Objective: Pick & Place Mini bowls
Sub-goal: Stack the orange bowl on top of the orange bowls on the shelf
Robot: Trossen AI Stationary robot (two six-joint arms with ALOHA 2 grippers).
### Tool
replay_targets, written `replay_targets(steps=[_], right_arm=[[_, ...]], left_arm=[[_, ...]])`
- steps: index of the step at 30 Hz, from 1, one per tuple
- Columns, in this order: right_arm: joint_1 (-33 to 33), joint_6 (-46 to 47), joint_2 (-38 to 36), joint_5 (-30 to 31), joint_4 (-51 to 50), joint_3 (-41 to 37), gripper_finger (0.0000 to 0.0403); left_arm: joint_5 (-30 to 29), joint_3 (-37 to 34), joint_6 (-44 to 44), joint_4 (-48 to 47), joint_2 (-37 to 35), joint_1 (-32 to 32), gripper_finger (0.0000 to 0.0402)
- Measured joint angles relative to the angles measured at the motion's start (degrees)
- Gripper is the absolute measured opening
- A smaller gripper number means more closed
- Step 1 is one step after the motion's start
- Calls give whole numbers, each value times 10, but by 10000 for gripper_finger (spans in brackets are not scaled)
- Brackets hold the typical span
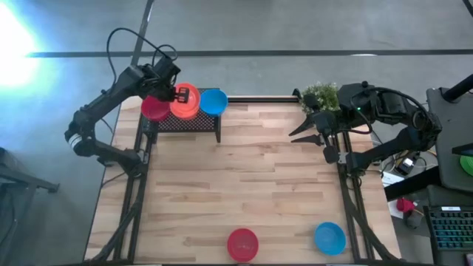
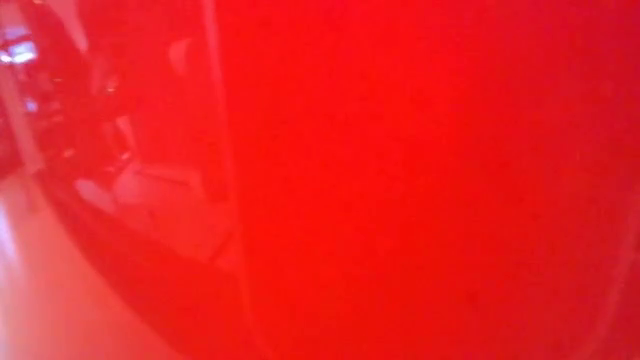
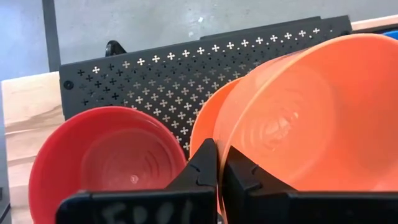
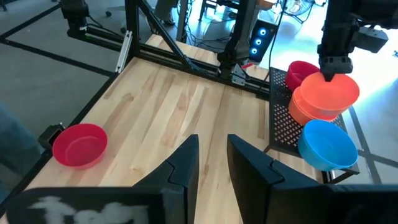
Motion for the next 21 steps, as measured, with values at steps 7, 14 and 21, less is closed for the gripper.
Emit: replay_targets(steps=[7,14,21], right_arm=[[0,-4,0,0,0,0,74],[0,-4,0,0,0,0,68],[0,-4,0,0,0,0,68]], left_arm=[[1,0,-3,-6,0,0,4],[1,0,-5,-6,0,0,5],[7,0,-8,-6,0,0,11]])
